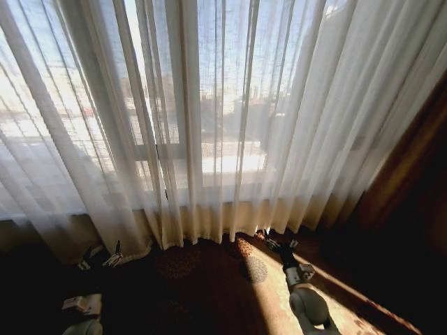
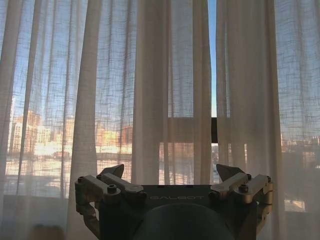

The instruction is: Open the curtains by pulling them apart, changing their state from closed to fully open.

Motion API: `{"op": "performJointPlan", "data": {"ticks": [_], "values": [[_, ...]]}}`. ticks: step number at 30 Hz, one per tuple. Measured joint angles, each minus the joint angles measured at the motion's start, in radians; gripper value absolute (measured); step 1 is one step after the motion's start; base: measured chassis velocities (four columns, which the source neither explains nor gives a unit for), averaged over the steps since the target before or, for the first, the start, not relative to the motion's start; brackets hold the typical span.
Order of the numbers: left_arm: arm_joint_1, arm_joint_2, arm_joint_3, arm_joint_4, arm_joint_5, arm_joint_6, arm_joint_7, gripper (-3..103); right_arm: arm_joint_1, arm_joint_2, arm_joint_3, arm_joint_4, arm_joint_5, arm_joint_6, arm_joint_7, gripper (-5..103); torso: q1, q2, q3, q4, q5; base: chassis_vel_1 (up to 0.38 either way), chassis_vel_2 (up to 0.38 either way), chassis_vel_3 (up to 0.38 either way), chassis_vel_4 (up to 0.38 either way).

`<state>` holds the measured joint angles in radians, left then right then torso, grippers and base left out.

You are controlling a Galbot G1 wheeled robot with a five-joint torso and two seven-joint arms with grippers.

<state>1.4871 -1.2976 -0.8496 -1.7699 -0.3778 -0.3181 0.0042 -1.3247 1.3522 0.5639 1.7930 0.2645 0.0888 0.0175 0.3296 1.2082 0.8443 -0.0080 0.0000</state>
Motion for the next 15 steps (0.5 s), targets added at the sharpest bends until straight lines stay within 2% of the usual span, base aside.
{"op": "performJointPlan", "data": {"ticks": [15], "values": [[0.0,0.0,0.0,0.0,0.0,0.0,0.0,100,-0.004,0.011,0.012,0.003,-0.007,-0.003,-0.026,100,0.0,0.0,0.0,-0.0001,0.0,0.0,0.0,0.0,0.0]]}}
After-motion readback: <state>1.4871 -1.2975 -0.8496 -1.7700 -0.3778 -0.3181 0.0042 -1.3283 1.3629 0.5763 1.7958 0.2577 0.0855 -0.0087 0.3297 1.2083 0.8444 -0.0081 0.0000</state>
